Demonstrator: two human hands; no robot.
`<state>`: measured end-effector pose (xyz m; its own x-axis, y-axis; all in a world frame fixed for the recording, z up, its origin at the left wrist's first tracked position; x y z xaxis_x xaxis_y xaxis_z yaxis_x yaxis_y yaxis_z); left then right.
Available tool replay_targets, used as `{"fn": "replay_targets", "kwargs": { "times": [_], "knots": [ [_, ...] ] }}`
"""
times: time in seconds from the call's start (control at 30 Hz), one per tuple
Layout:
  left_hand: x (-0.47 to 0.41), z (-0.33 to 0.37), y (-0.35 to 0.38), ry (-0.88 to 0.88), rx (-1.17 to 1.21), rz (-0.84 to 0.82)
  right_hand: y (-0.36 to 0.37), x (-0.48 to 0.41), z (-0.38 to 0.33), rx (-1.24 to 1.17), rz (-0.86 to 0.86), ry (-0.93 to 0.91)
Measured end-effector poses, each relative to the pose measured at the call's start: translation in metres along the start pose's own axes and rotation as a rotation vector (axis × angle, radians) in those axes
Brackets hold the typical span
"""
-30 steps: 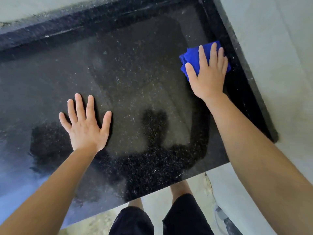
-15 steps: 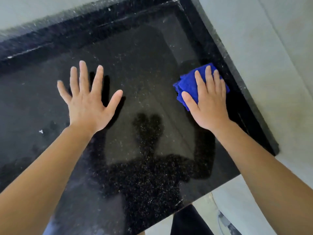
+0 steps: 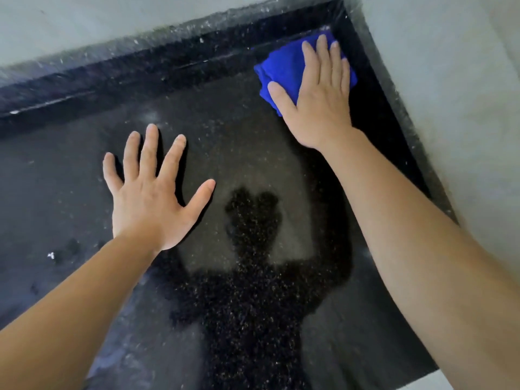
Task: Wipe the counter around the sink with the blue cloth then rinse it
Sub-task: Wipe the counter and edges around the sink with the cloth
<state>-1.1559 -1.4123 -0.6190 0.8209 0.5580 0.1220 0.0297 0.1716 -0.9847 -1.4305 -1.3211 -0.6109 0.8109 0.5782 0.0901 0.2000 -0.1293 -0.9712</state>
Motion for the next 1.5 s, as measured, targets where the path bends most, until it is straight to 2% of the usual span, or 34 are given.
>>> {"fn": "replay_targets", "kwargs": {
  "times": [0.23,0.37,0.53,0.6,0.67,0.73,0.77,0.83,0.9,0.97,1.03,1.2,1.3,1.43,1.5],
  "knots": [
    [0.000,0.001,0.000,0.002,-0.004,-0.006,-0.003,0.064,0.029,0.021,-0.057,-0.041],
    [-0.002,0.000,0.000,0.003,0.001,-0.010,-0.002,0.021,0.015,0.063,-0.045,0.010],
    [-0.002,0.001,0.000,0.002,-0.013,-0.004,0.003,-0.022,-0.032,0.070,0.005,0.209],
    [-0.002,0.000,0.000,-0.006,-0.010,-0.006,0.016,0.002,-0.066,0.075,-0.026,0.068],
    [-0.003,-0.001,0.000,-0.010,-0.015,-0.013,0.023,0.037,-0.092,0.072,-0.056,-0.204],
    [-0.001,-0.001,0.000,-0.011,-0.012,-0.013,0.023,0.060,-0.091,0.060,-0.062,-0.402],
    [0.000,-0.001,0.000,-0.014,-0.011,-0.012,0.022,0.062,-0.082,0.059,-0.064,-0.442],
    [0.000,0.000,0.000,-0.022,-0.021,-0.013,0.015,0.046,-0.052,0.073,-0.013,-0.381],
    [-0.002,0.001,0.000,-0.023,-0.025,-0.023,0.000,0.017,-0.022,0.072,0.075,-0.191],
    [-0.004,0.003,-0.001,-0.020,-0.022,-0.031,-0.003,-0.003,-0.012,0.059,0.058,-0.019],
    [-0.004,0.002,-0.001,-0.025,-0.031,-0.041,0.005,-0.012,-0.024,0.049,0.001,0.065],
    [-0.002,0.003,0.002,-0.020,-0.031,-0.090,0.006,-0.009,-0.024,0.095,-0.097,0.037],
    [-0.002,0.002,-0.004,0.022,0.086,-0.101,0.007,0.005,-0.020,0.145,-0.163,0.050],
    [0.021,-0.051,-0.040,0.006,0.518,0.096,0.013,0.023,-0.040,0.156,-0.145,0.172],
    [0.051,-0.105,-0.054,-0.053,0.495,0.204,0.021,0.033,-0.074,0.144,-0.139,0.197]
  ]
}}
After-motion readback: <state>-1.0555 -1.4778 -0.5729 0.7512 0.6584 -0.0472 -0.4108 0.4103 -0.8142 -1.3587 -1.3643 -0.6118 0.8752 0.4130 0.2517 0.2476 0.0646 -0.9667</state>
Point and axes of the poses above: each hand's wrist, its own x-axis away from the middle knuckle, its own y-axis out of the palm, z = x × y, the point moved 10 cm from there along -x, towards the middle knuckle, and after that the axes turned 10 degrees about y, right-handed, at the moved point
